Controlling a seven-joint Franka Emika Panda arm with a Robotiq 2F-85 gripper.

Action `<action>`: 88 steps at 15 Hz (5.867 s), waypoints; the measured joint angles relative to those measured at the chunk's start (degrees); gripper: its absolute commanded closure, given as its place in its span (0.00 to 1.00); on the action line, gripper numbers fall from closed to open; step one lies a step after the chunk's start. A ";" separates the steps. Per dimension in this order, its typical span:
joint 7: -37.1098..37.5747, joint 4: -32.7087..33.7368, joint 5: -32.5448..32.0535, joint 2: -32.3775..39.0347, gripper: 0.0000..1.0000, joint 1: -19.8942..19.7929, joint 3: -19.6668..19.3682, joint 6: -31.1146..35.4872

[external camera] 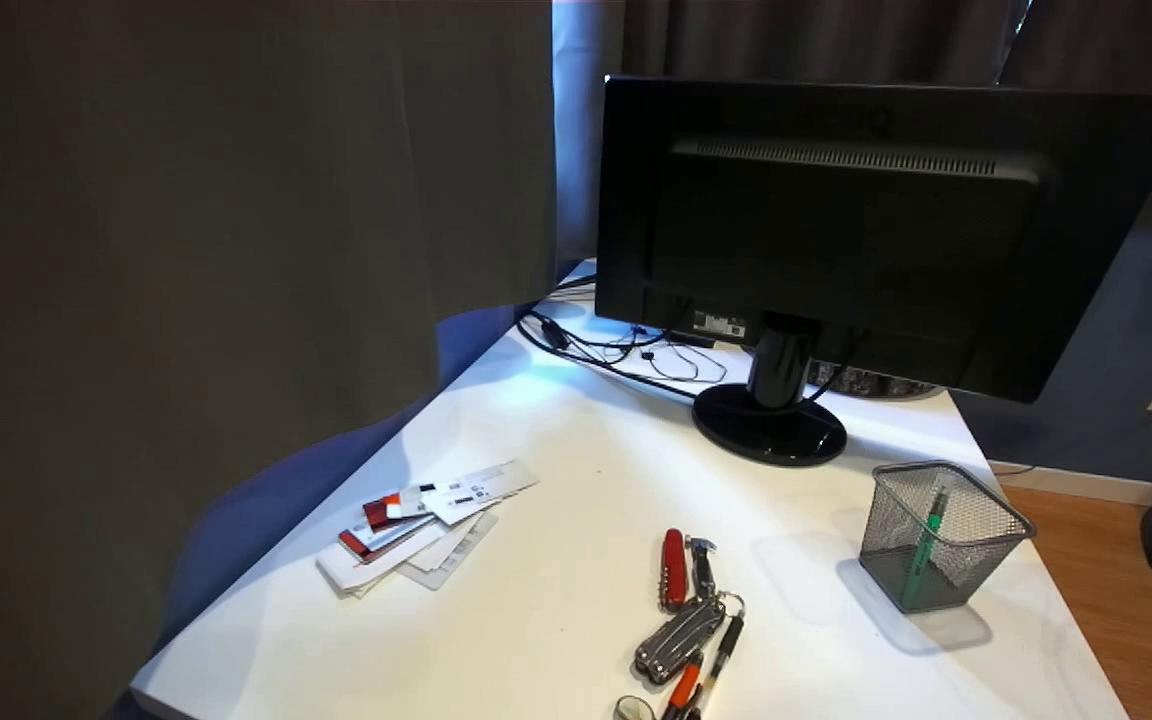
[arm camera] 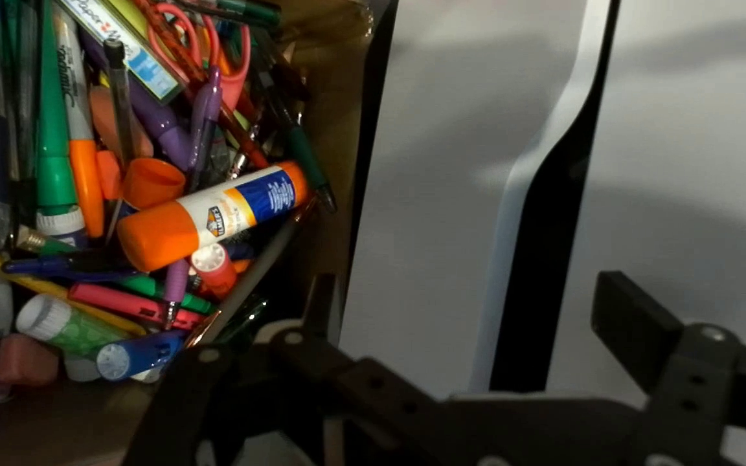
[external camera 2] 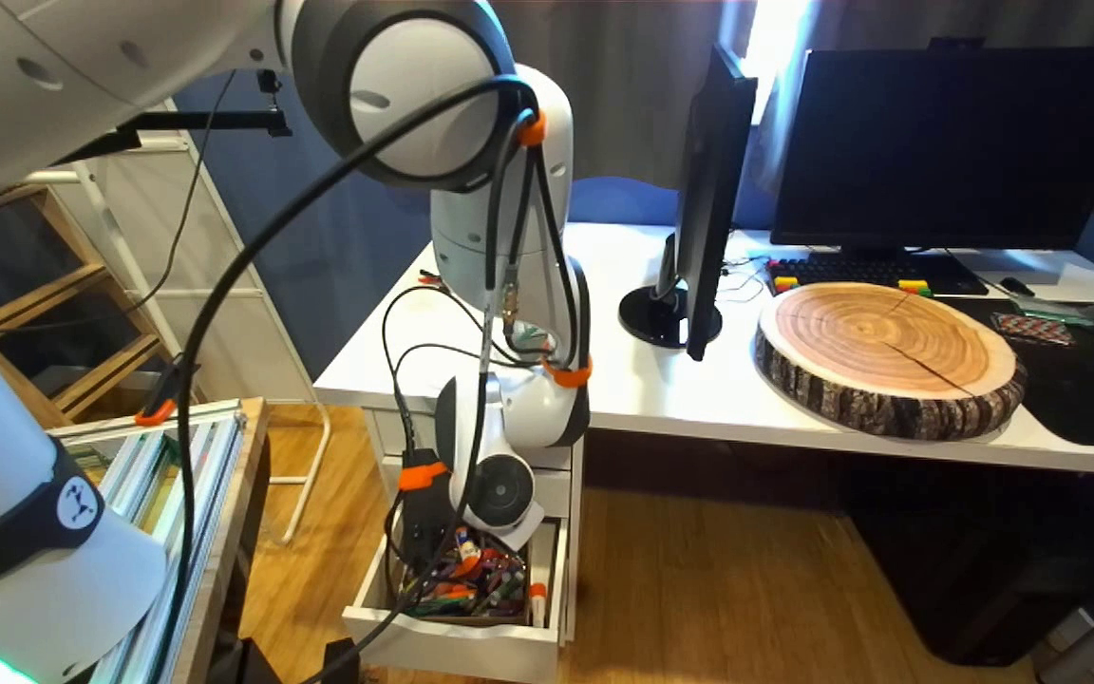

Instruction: Open the second white drawer from the top

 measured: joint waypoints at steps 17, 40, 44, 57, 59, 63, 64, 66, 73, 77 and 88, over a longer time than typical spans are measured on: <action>0.39 6.74 3.58 6.58 0.00 1.75 -3.77 -9.02; 6.86 8.25 13.84 6.20 0.00 13.11 -10.45 -8.68; 7.60 8.00 13.86 5.55 0.00 14.30 -10.89 -7.16; 7.81 2.74 16.09 2.94 0.00 16.58 -14.67 0.95; 7.75 1.71 16.97 3.03 0.00 16.61 -15.61 3.37; 5.09 0.61 19.73 2.93 0.00 16.65 -17.07 5.42; 3.38 0.48 21.20 2.63 0.00 16.77 -17.32 5.42; -0.42 -0.23 24.55 1.32 0.00 17.36 -17.81 5.42; -9.07 -11.05 29.93 -10.39 0.00 21.23 -18.54 5.58; -11.94 -18.27 29.41 -18.38 0.00 23.27 -18.37 6.80; -12.17 -31.20 13.09 -37.90 0.00 28.46 -8.84 25.99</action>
